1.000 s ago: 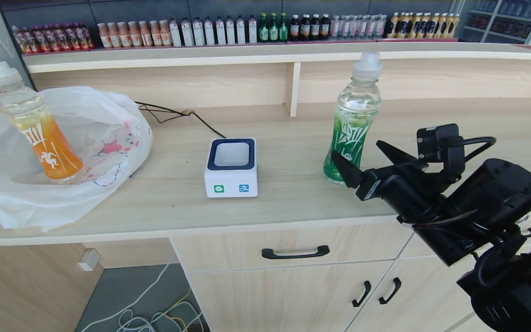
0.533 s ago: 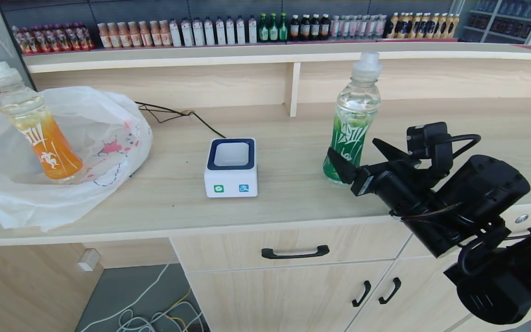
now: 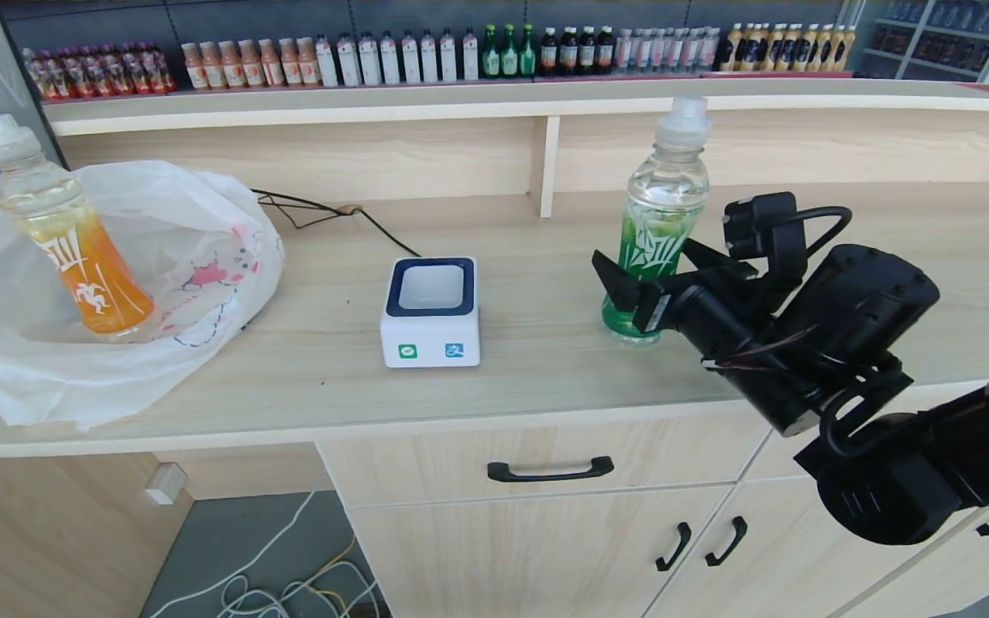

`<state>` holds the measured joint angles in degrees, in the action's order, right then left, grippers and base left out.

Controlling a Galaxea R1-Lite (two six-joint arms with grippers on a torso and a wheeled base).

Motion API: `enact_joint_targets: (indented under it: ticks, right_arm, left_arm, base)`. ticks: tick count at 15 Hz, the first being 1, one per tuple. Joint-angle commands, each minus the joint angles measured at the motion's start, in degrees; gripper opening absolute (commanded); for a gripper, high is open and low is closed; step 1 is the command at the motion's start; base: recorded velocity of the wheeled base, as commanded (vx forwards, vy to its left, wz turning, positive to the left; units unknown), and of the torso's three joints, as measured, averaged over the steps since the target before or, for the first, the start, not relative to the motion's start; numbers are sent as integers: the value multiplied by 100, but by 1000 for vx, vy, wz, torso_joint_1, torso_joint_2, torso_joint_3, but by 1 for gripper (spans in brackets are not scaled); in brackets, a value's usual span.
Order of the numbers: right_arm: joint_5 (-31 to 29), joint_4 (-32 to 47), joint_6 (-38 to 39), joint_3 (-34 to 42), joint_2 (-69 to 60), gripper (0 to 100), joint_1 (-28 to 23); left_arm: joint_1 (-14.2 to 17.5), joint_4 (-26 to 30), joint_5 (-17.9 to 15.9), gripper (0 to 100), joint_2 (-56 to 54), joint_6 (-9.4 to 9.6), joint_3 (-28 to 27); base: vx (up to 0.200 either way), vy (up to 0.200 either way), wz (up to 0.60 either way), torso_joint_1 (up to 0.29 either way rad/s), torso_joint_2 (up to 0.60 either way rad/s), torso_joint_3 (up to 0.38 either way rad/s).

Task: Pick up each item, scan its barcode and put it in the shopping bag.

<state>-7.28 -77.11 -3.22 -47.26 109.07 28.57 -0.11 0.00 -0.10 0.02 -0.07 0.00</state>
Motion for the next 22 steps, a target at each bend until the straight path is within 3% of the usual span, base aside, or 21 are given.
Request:
enact_joint_targets:
  ticks: [1, 6, 22]
  right_arm:
    - [7, 126, -3, -160, 9, 100, -19]
    - [16, 539, -12, -732, 150, 100, -115]
    - [7, 609, -153, -934, 211, 100, -186]
  left_arm:
    - [2, 0, 1, 100, -2, -1, 0]
    - [2, 0, 1, 100, -2, -10, 0]
    - [2, 0, 1, 100, -2, 25, 0]
  base:
    - [0, 0, 0, 0, 0, 0]
    - [0, 0, 0, 0, 0, 0]
    - [0, 0, 0, 0, 0, 0]
